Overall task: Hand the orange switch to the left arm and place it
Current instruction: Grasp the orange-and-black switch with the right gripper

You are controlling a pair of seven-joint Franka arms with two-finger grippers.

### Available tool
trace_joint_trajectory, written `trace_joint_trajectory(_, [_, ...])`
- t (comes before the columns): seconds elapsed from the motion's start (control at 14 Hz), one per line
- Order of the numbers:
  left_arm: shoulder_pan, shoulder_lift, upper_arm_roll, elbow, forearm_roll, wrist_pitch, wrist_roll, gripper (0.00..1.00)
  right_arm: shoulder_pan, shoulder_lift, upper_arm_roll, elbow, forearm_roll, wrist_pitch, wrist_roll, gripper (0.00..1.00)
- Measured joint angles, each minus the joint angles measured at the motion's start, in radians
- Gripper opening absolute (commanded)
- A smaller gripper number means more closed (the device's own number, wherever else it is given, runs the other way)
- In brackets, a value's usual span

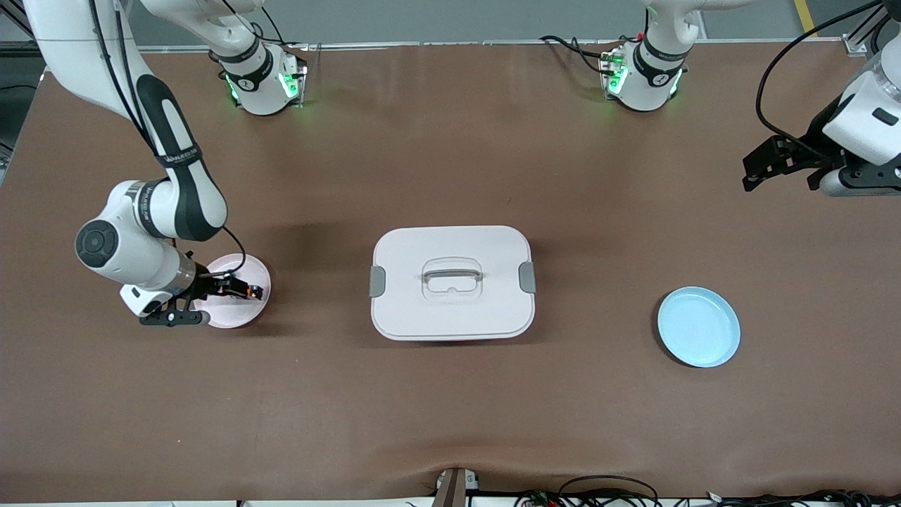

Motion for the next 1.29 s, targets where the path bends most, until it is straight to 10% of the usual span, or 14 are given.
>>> trace_joint_trajectory(1.29, [0.001,0.0,-0.013,0.0,0.0,0.0,-0.002,1.0,0.038,0.049,0.001,-0.072,0.015,0.103,0.01,1.0])
